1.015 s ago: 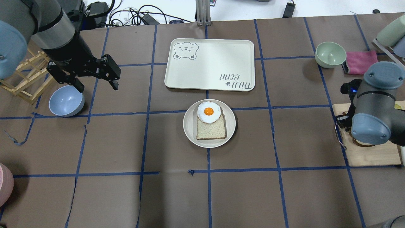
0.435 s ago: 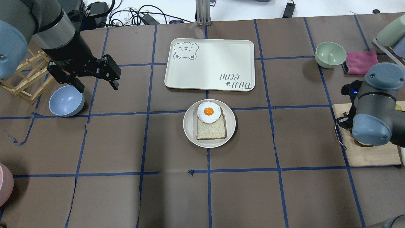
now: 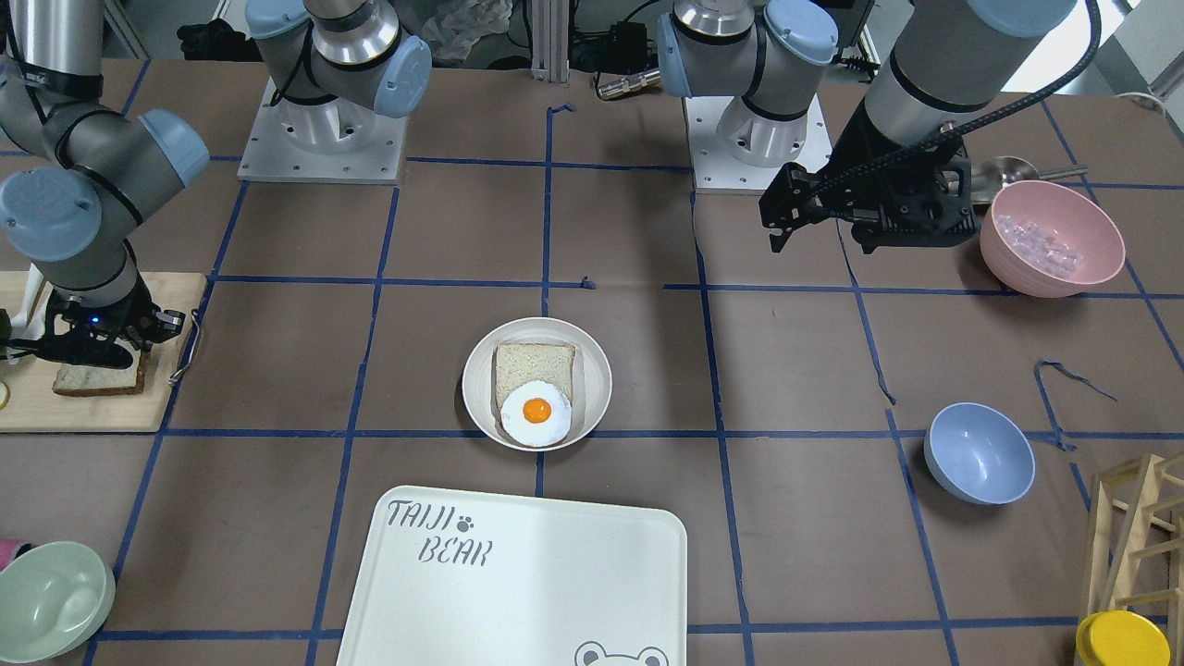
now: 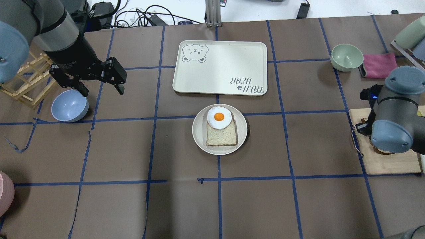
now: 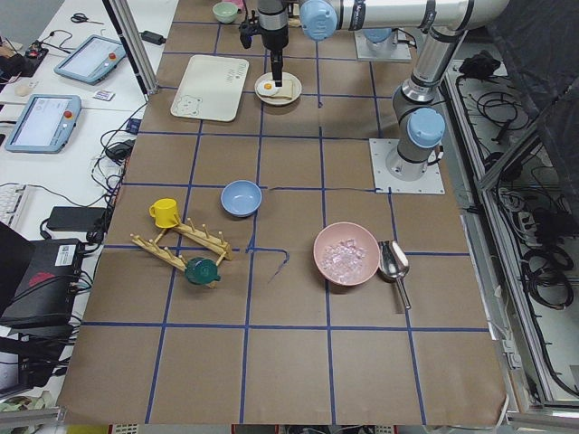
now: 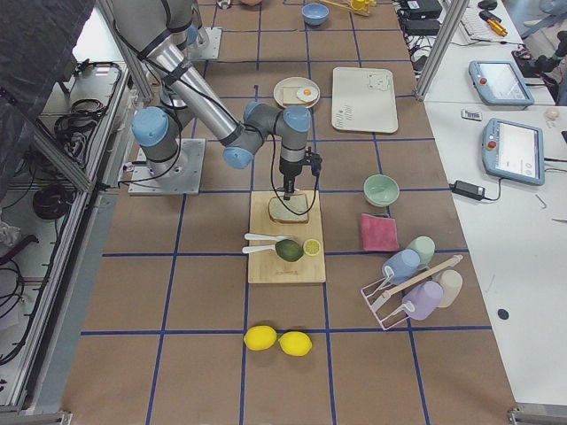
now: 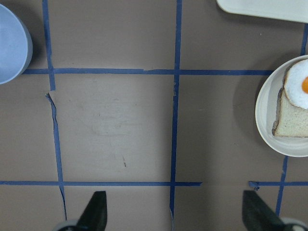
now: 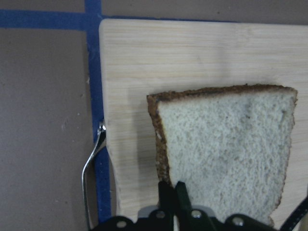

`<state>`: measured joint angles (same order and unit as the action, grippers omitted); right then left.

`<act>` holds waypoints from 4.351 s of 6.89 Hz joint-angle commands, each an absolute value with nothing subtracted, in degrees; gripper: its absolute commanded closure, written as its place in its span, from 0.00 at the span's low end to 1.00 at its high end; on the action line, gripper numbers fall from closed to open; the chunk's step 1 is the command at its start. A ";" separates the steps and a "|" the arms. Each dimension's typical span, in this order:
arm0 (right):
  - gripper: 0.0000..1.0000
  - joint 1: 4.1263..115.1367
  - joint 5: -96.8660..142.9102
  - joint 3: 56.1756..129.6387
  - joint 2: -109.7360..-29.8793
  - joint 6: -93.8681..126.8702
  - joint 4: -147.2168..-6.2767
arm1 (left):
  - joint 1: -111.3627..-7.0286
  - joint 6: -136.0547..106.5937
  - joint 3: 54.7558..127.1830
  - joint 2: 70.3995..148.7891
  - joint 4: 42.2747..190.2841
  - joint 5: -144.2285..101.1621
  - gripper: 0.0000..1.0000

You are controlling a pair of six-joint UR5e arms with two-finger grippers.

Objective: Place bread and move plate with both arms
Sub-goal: 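Close the right gripper on the bread slice's edge nearest the robot, then lift the bread slice with the right gripper toward the white plate, then lower the bread slice onto the egg on the white plate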

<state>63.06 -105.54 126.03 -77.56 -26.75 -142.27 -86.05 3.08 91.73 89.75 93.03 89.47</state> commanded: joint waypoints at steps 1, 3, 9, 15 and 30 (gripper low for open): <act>1.00 63.02 -107.13 125.86 -79.88 -26.81 -142.47 | -86.04 3.16 91.84 89.74 93.16 89.47 0.00; 1.00 63.10 -106.96 125.86 -82.08 -26.28 -141.86 | -86.04 3.08 91.76 89.74 92.99 89.47 0.00; 1.00 76.22 -104.78 108.84 -86.14 -12.01 -117.19 | -85.87 3.16 91.76 89.74 93.08 89.47 0.00; 1.00 119.84 -104.33 97.93 -76.86 37.02 -112.86 | -85.96 3.08 91.85 89.65 93.08 89.47 0.00; 0.00 119.29 -102.92 97.12 -69.41 31.87 -122.52 | -85.87 3.16 92.28 91.05 93.16 89.21 0.00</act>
<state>121.75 -103.16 97.50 -67.54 36.81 -122.68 -85.87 3.16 91.95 90.97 93.09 89.32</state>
